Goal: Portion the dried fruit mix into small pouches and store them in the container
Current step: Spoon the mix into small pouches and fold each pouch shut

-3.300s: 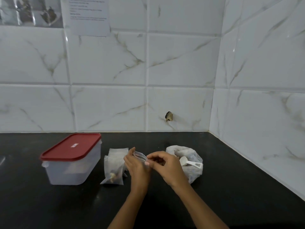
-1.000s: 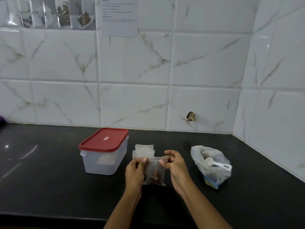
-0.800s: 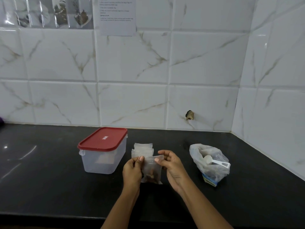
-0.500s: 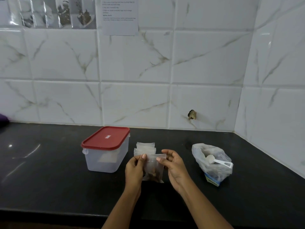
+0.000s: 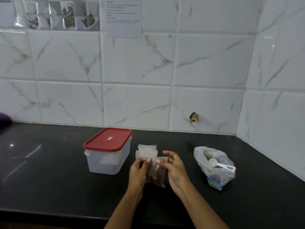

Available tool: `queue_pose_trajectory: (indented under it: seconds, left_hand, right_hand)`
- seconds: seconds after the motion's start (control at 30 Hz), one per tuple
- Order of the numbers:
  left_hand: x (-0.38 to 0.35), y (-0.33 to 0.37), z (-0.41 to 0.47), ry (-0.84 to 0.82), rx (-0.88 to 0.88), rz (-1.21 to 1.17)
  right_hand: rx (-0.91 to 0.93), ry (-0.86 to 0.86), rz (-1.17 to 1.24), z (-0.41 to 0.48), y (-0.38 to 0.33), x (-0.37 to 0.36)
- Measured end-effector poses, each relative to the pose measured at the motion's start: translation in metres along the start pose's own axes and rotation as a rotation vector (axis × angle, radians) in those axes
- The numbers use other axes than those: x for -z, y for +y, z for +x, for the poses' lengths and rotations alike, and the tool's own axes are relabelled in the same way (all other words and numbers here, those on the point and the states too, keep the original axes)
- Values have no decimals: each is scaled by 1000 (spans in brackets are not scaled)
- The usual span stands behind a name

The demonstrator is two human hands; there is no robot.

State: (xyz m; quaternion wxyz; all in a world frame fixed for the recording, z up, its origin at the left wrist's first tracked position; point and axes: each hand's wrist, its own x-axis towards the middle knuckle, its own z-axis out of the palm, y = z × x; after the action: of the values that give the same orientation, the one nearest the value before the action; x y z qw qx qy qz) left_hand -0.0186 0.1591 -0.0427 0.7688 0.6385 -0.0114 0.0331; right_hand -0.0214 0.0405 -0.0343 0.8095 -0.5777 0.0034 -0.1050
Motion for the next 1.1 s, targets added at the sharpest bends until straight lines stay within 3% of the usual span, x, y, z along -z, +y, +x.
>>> queue_pose_trajectory:
  seconds: [0.87, 1.1]
  left_hand:
    - [9, 4, 7, 163, 32, -12]
    - [8, 5, 10, 241, 16, 62]
  right_hand:
    - [-188, 36, 87, 1, 1, -10]
    - [-210, 136, -75, 6, 2, -16]
